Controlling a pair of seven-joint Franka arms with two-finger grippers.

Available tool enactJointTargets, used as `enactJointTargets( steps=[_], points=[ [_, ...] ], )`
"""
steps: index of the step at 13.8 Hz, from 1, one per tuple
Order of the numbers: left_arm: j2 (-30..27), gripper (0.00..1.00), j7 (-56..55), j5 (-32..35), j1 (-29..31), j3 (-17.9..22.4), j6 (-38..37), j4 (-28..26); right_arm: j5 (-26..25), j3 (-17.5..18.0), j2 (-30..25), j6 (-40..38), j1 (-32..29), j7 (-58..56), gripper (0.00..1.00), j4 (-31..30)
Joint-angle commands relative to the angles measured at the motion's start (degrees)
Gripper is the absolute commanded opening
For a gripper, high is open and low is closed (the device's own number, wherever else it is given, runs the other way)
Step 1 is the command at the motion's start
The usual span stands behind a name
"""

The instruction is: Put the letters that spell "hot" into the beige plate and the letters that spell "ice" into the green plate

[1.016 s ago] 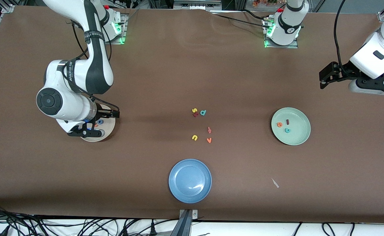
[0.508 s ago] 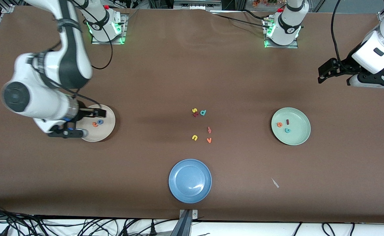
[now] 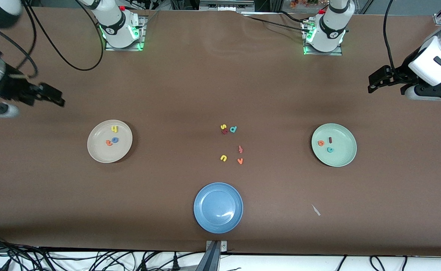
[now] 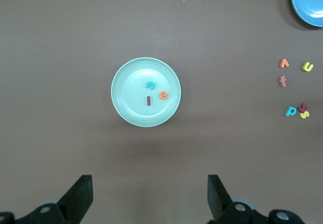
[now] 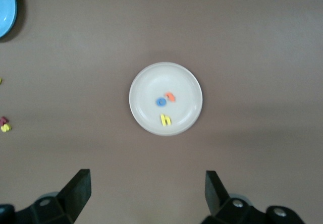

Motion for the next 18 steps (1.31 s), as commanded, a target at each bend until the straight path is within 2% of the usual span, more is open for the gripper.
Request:
enactJointTargets(
  steps=[1,2,5,8,18],
  points=[
    [1.83,1.0,-0.24,-0.75,0.62,-0.02,-1.32,3.1,-3.28,2.91,-2.72,-1.12,-1.55,-0.12,1.0,-2.55],
    [2.27,1.0,-0.16,0.21,0.53,-0.02,-1.32,3.71,-5.39,3.71,-2.81,-1.64,-1.55,-0.12,1.0,-2.46],
    [2.27,1.0,-0.24,0.22,0.53,-0.11,-1.32,3.81,-6.02,3.8,-2.21,-1.56,-0.94,0.32,1.0,-2.37],
    [2.27,1.0,-0.24,0.31,0.53,-0.2,-1.49,3.81,-5.33,3.63,-0.88,-3.4,-0.85,0.49,1.0,-0.62],
    [2.27,1.0,0.02,0.31,0.62,-0.11,-1.93,3.81,-5.15,3.27,-0.62,-3.67,-1.2,1.2,1.0,-0.61]
  ],
)
